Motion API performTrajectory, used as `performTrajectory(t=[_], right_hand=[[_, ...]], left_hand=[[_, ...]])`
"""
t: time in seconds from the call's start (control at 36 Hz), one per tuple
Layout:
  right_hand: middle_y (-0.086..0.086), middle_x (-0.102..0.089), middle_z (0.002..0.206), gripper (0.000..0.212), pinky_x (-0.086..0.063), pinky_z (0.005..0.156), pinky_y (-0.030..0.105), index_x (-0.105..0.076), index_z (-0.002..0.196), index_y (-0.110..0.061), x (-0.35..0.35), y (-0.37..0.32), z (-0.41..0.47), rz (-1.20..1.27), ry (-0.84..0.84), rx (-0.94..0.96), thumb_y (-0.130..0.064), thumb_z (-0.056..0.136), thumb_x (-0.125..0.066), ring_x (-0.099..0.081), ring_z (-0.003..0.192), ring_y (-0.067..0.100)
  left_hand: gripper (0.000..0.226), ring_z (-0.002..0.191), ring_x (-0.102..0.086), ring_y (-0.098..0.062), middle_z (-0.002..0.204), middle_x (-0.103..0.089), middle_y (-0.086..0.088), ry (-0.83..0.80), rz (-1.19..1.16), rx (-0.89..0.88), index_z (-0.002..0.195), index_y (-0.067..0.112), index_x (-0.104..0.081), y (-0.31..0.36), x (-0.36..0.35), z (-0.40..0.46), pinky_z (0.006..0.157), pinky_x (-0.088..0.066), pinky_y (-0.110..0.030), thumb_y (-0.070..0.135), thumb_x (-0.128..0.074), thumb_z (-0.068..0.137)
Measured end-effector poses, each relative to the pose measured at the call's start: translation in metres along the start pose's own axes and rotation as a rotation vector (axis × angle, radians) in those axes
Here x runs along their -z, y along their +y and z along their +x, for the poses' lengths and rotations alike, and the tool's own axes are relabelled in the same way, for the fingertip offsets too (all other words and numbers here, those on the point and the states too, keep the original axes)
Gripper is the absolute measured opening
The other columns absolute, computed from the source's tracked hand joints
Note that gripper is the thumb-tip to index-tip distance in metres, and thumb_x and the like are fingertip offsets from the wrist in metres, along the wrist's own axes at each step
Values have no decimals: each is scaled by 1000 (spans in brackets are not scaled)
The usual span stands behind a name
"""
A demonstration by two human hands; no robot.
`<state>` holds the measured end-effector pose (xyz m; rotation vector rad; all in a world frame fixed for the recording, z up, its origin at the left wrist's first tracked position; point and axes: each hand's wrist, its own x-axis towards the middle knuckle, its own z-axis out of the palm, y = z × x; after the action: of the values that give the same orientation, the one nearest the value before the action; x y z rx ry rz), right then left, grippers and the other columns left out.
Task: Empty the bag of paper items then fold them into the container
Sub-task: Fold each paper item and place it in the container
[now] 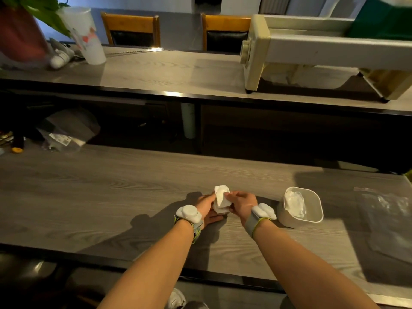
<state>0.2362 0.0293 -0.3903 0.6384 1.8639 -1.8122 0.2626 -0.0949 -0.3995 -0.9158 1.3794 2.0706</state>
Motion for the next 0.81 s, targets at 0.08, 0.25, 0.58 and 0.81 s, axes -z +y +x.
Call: performTrajectory(t=[0.08, 0.25, 0.58, 0.81], right_hand=[[14, -66, 72, 15, -56, 52, 29, -64, 72, -7, -6, 1, 3, -74, -17, 5, -6, 85, -70, -64, 64, 25], [6, -68, 85, 28, -45, 72, 27, -70, 94, -13, 3, -6, 12, -629, 146, 159, -39, 89, -62, -62, 81, 26], [7, -60, 90, 21, -40, 76, 26, -58, 87, -18, 21, 0, 16, -1055, -11, 59, -39, 89, -60, -64, 99, 30], [5, -49, 51, 22, -33, 38, 19, -59, 65, -10, 28, 2, -3, -150, -24, 18, -14, 84, -70, -42, 43, 16]], left_hand=[[39, 91, -70, -27, 108, -69, -13, 18, -25, 5, 108, 17, -60, 2, 2, 3, 82, -57, -39, 52, -50, 92], [36, 114, -60, -35, 128, -57, -15, 167, 9, -95, 127, 10, -52, 2, 7, 9, 64, -58, -33, 25, -56, 95], [36, 101, -55, -27, 134, -56, -17, 148, 95, -65, 133, 10, -48, 9, 21, 5, 90, -49, -44, 20, -49, 99], [33, 92, -59, -28, 106, -59, -11, 151, 220, -77, 129, 9, -52, 6, 5, 3, 83, -50, -43, 20, -51, 97]])
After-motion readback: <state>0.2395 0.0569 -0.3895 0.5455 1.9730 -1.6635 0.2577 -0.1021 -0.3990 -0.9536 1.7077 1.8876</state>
